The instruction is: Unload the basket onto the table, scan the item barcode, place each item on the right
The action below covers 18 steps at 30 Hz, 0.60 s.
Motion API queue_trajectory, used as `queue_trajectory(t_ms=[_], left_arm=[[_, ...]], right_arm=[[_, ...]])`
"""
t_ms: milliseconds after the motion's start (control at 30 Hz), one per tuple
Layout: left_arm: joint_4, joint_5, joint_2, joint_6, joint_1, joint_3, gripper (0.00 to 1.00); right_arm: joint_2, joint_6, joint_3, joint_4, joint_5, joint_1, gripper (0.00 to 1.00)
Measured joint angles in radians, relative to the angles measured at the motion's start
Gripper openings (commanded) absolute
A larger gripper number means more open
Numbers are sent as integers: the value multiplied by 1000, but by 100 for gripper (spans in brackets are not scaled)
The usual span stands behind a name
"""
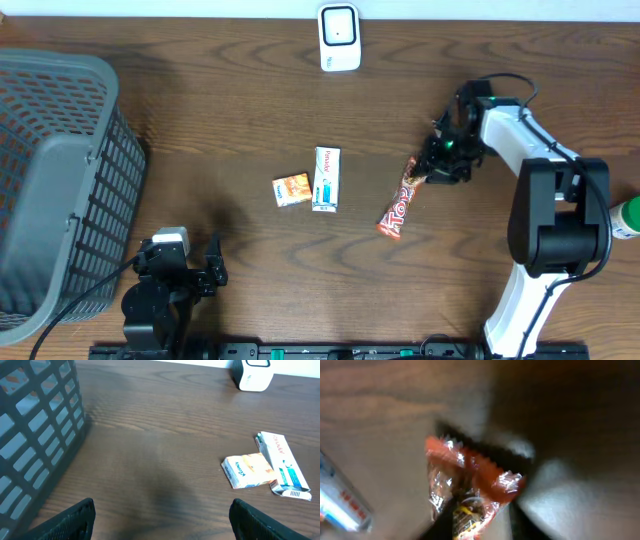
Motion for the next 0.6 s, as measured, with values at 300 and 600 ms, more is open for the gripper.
queue_trajectory(t_ms=[300, 600], left_arm=[[0, 0, 0, 0, 0, 0, 86], [0, 0, 1, 0, 0, 0, 86]], right_arm=[[-64, 33, -15, -11, 74, 75, 1], [-678, 54, -9, 6, 654, 272, 2]])
